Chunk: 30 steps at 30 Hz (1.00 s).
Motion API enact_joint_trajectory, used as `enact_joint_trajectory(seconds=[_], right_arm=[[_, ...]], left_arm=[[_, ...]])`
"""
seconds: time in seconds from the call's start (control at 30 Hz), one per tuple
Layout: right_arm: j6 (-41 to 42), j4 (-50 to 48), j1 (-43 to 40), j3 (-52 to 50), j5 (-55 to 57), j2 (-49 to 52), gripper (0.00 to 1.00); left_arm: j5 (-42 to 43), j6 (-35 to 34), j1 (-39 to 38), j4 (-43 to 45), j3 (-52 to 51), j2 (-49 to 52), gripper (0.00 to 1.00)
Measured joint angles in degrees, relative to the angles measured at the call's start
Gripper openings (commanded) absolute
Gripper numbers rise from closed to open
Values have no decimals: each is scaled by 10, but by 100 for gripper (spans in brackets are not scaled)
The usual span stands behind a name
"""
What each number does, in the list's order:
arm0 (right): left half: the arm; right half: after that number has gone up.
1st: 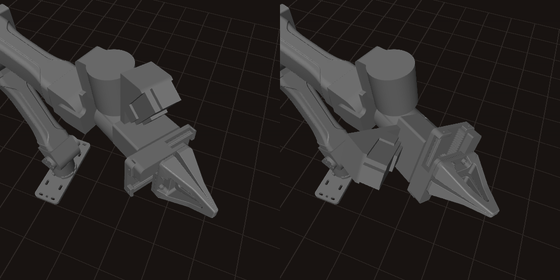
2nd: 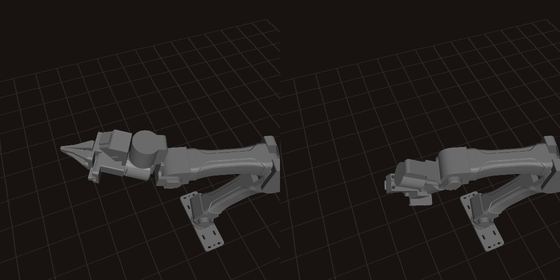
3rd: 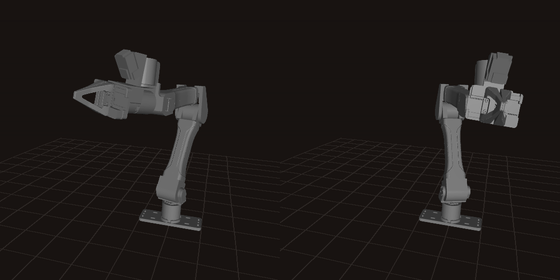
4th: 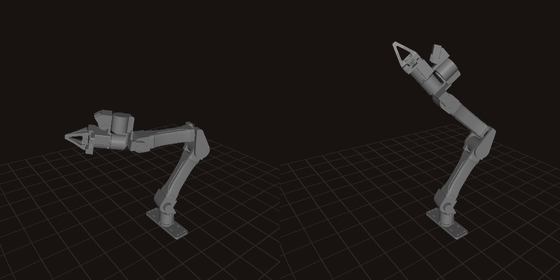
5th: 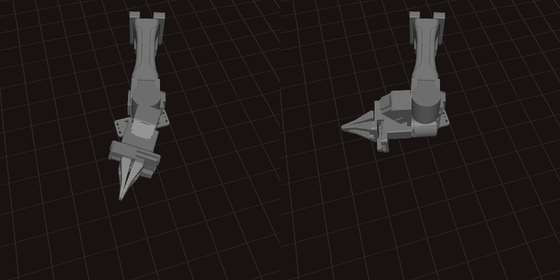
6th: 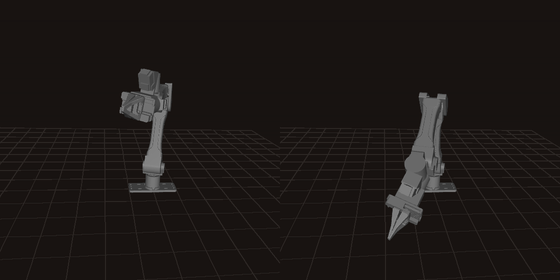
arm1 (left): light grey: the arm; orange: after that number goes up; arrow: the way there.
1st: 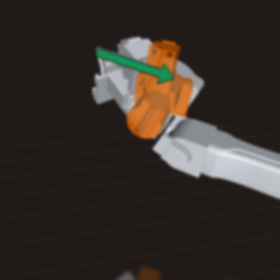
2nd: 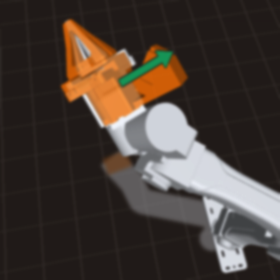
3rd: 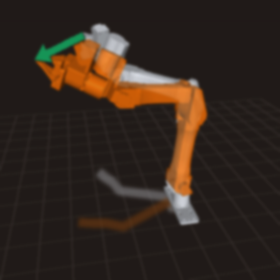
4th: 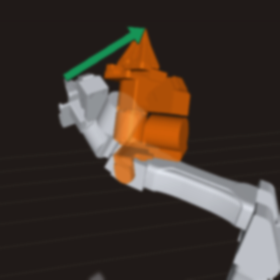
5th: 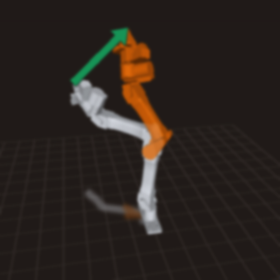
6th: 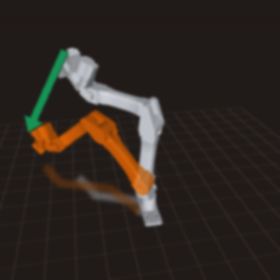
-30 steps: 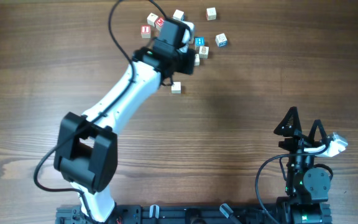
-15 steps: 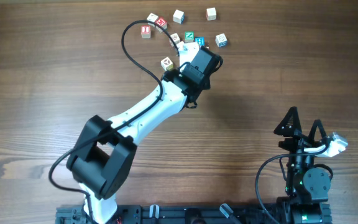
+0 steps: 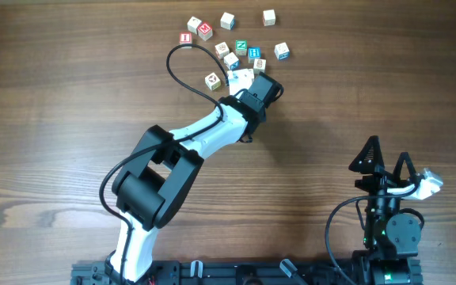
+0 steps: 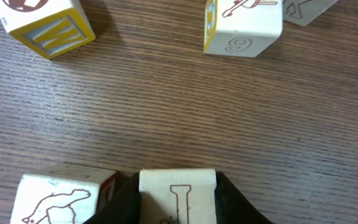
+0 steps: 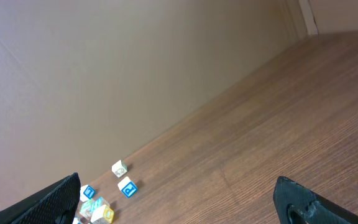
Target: Form a horizontal line
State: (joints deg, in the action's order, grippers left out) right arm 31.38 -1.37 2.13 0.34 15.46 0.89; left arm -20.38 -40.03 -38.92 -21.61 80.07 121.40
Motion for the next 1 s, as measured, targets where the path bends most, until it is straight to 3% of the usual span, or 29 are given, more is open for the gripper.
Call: enact_joint_trajectory(seconds=[0.3, 0.83, 1.0], right_arm=[[0, 0, 0, 0, 0, 0, 100], [0, 0, 0, 0, 0, 0, 100], [0, 0, 0, 0, 0, 0, 100]], left_arm=[[13, -2, 0, 5, 0, 0, 41], [27, 20, 0, 5, 0, -5, 41], [27, 31, 0, 4, 0, -45, 45]])
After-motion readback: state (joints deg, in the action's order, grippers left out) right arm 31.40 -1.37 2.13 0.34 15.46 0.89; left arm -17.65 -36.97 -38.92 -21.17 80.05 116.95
